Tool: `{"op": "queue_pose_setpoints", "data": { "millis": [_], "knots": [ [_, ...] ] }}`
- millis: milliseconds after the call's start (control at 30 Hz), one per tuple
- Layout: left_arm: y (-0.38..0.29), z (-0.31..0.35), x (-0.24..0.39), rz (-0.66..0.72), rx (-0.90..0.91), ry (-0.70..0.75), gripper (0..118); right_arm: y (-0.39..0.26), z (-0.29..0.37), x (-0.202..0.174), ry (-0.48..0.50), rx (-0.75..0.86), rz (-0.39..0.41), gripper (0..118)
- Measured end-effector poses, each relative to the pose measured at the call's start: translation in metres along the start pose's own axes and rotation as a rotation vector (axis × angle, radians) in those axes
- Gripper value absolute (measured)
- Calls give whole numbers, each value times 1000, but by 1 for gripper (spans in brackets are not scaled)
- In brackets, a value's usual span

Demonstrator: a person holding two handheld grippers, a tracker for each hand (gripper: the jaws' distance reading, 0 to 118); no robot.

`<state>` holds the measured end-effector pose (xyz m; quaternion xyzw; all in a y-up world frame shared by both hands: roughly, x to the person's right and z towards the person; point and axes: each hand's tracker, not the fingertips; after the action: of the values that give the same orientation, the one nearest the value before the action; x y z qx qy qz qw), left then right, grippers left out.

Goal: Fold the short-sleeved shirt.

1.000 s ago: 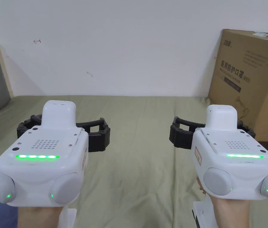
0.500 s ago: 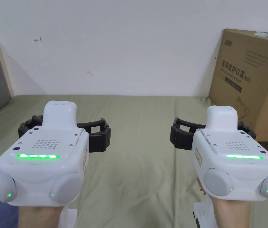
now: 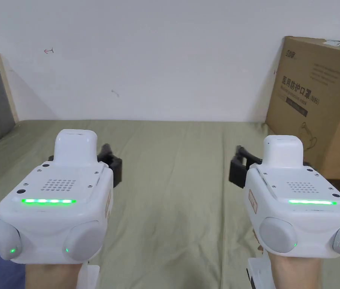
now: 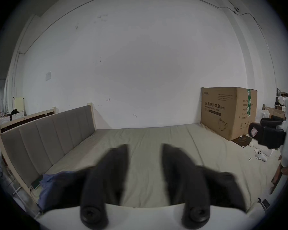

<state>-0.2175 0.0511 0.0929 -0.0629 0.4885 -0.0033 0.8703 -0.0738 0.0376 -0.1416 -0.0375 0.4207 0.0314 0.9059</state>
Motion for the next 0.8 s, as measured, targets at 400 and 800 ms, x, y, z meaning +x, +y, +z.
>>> {"op": "queue_pose_setpoints", "data": {
  "millis": [400,800],
  "knots": [
    [3,1,-13,56,2,-42,0,2,0,-3,35,4,-18,0],
    [8,43,-93,57,-16,202,0,14,-23,-95,327,-42,-6,0]
  ]
}}
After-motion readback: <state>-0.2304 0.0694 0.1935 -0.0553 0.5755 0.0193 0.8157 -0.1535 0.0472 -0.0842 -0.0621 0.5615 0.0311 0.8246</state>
